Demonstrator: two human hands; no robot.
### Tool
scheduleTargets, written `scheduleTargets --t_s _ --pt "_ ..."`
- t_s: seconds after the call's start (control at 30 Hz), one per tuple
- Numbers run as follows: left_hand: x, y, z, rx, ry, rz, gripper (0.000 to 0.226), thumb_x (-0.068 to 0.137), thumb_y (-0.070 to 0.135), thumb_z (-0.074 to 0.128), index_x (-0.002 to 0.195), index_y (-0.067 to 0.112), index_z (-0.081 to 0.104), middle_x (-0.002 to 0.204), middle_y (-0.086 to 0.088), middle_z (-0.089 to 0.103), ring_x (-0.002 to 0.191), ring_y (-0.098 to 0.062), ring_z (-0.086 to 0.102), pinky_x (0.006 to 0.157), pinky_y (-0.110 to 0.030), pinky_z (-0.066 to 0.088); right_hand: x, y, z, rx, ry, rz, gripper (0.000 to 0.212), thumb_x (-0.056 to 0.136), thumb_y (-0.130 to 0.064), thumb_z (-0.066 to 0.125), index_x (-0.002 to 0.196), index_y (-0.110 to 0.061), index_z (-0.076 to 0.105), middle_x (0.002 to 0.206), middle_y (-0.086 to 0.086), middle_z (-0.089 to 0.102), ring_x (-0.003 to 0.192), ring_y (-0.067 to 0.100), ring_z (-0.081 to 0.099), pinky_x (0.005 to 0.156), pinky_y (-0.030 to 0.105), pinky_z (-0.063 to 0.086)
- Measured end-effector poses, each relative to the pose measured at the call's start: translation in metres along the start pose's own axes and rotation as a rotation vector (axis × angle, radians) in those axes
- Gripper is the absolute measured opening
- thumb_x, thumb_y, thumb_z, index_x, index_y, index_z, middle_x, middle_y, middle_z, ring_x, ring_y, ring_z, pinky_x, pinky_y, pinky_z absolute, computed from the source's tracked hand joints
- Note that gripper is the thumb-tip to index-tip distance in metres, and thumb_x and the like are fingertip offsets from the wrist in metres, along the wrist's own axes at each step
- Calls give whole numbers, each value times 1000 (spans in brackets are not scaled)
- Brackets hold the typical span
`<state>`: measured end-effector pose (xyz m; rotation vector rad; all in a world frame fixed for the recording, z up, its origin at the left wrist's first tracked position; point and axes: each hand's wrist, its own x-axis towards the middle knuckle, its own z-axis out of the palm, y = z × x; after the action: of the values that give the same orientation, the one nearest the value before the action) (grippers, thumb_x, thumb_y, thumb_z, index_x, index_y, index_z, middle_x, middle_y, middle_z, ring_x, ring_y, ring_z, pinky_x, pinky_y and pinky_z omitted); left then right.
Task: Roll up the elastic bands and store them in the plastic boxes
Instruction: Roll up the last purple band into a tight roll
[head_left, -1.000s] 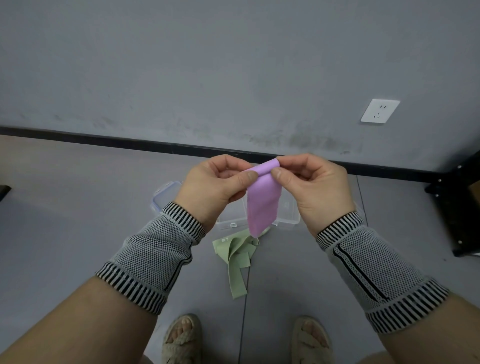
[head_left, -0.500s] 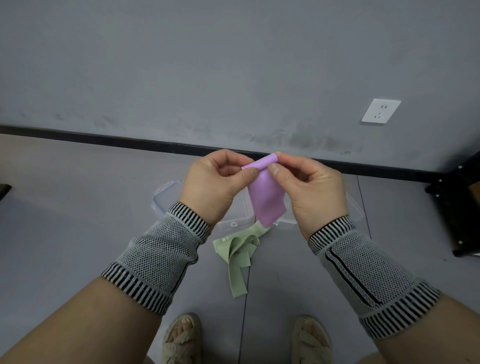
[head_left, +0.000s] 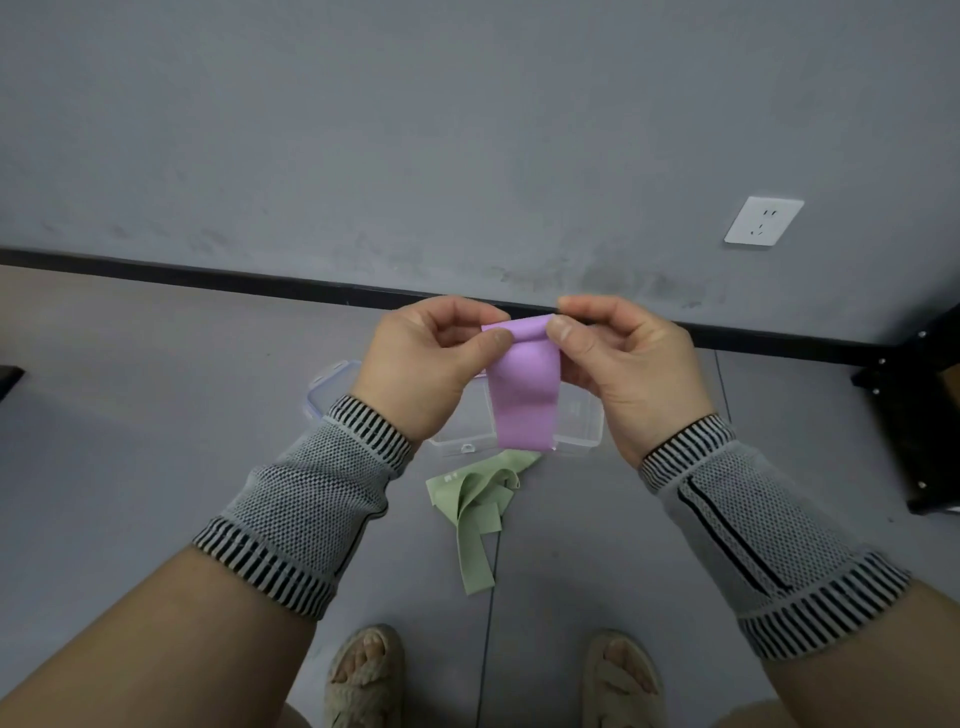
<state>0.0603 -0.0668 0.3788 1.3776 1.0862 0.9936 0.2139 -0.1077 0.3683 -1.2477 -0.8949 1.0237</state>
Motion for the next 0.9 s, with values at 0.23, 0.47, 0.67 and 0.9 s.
scheduleTargets --t_s 0.23,0.47,0.67,0.9 --pt "-2 -1 2 16 -81 28 14 82 0 67 89 12 66 85 -6 71 76 -8 66 72 -18 53 1 -1 -4 -25 -85 63 5 81 -7 69 79 -12 69 74 5 72 72 18 68 73 37 58" --pt "-2 -10 10 -75 -101 -180 10 80 8 70 80 8 60 56 8 60 48 -1 51 50 -14 40 1 -1 -4 -16 -22 31 7 83 -9 68 77 -11 67 66 -1 70 66 14 65 68 32 57" --pt "-2 -9 7 18 -93 -153 13 83 8 68 71 12 64 49 12 56 44 -1 47 50 -14 39 3 2 -6 -110 8 33 10 85 -21 68 76 -15 67 65 -3 66 65 14 58 67 32 52" --pt "-2 -7 4 52 -127 -116 11 87 9 63 75 9 65 50 14 59 47 4 52 51 -9 40 3 -1 -4 -85 -10 78 17 85 -23 68 72 -12 65 74 12 68 72 24 64 78 48 57"
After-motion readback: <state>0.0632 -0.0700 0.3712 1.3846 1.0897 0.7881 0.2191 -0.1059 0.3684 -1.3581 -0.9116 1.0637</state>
